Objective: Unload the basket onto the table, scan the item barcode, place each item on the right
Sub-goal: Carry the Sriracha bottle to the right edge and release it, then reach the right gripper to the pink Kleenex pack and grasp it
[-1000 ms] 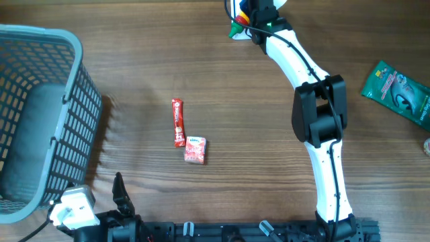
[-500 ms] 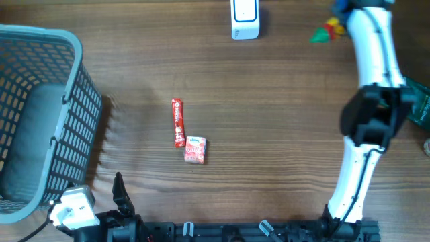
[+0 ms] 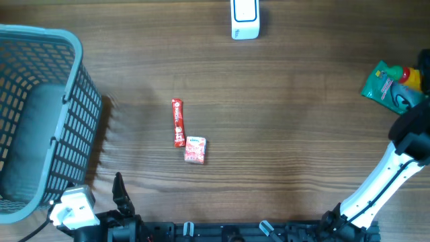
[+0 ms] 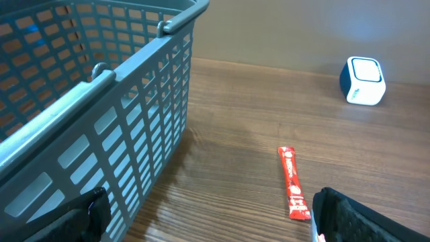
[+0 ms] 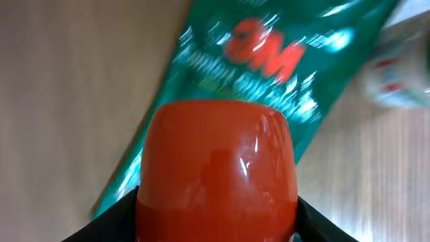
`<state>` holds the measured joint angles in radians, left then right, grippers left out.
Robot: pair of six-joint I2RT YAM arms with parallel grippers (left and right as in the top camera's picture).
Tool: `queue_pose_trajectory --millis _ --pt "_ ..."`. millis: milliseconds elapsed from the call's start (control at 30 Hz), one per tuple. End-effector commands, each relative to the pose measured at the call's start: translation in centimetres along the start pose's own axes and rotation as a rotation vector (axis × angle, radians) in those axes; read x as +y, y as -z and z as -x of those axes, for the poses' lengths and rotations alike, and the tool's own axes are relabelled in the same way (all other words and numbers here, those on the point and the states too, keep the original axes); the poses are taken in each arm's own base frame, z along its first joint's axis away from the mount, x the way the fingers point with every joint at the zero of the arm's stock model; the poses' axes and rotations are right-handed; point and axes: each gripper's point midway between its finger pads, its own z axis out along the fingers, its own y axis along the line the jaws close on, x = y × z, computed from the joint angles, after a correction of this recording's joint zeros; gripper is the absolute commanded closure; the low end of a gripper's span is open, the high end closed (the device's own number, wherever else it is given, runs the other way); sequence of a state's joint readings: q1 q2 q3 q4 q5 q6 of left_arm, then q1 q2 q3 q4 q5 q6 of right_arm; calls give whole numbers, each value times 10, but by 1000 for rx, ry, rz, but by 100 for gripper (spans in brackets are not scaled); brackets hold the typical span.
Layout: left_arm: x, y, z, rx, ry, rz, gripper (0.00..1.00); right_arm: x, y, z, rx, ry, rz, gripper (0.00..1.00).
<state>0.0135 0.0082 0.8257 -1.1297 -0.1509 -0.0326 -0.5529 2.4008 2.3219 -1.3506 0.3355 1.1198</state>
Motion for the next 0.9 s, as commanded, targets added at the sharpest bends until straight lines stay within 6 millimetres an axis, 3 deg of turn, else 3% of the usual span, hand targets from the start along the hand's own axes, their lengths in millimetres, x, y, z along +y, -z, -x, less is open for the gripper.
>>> queue_pose_trajectory --millis 0,67,133,233,267,333,367,467,500,567,733,800,867 --pt "0 1 1 -7 8 -1 0 -37 -21 36 -154 -79 -136 68" --pt "0 1 1 -7 8 -1 0 -44 -38 39 -148 -41 -153 60" --pt "0 1 1 -7 8 -2 0 -49 -42 45 -143 -5 -164 42" --pt "0 1 1 -7 8 -1 0 -52 -23 55 -154 -7 -139 14" --pt "0 1 1 -7 8 -1 0 -50 9 67 -186 -13 -79 5" --pt "0 1 1 -7 8 -1 0 -51 38 75 -207 -39 -21 2" --pt "0 1 1 -7 8 -1 0 -52 69 78 -203 -63 57 0" --pt "0 1 1 -7 8 -1 0 -47 136 56 -71 -48 290 0" --pt "0 1 1 -7 8 -2 0 -40 163 36 4 31 400 1" --pt "0 1 1 -7 8 -1 0 -25 215 -35 177 313 601 1" --pt "0 1 1 -7 8 -2 0 -42 256 -189 366 748 565 1" --pt "0 1 1 -7 8 -2 0 -53 284 -267 335 995 592 1" --pt "0 1 1 -7 8 -2 0 -61 291 -304 227 1128 580 0"
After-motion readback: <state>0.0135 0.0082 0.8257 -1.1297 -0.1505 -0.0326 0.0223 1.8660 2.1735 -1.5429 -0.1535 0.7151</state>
